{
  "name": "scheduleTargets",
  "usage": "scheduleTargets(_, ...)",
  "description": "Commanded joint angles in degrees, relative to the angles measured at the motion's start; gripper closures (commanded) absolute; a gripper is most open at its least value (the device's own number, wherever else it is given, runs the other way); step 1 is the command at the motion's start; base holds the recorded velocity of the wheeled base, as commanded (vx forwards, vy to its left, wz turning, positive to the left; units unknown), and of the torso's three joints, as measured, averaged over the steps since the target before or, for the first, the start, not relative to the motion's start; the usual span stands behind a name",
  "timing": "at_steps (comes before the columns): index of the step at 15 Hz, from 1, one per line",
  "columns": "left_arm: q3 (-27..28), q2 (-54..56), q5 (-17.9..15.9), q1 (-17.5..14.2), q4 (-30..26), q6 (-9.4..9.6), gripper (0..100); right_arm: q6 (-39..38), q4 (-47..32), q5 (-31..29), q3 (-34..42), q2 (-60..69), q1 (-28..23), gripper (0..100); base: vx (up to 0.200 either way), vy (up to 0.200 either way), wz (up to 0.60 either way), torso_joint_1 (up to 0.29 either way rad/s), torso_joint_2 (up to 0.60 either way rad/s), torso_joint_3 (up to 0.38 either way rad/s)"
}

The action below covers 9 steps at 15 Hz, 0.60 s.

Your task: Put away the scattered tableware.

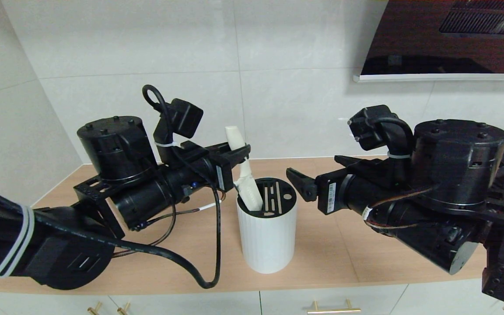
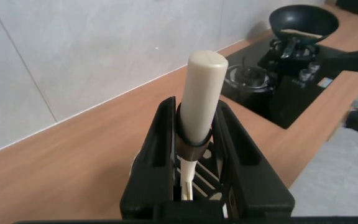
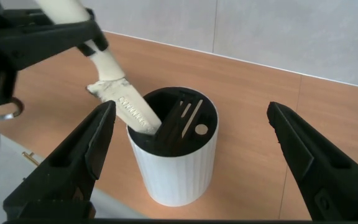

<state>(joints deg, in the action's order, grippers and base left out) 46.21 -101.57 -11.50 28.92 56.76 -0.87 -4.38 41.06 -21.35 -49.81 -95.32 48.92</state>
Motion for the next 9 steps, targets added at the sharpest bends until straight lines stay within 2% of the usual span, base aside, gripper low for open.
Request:
scheduleTargets(1,0.0,-1.8,0.0,0.3,0.1,0.25,100,0.0,0.2,0.0,0.0,-0.7,0.0,0,0.000,0.000,0.00,0.000,0.00,0.000)
scheduleTargets(7,0.1,-5.7,0.0,0.7,0.4,0.34,100,0.0,0.2,0.0,0.0,-0.6,-0.1,0,0.000,0.000,0.00,0.000,0.00,0.000)
scheduleTargets(9,0.1,-7.9,0.1,0.8,2.0,0.34,100,0.0,0.3,0.0,0.0,-0.6,-0.1,0,0.000,0.000,0.00,0.000,0.00,0.000)
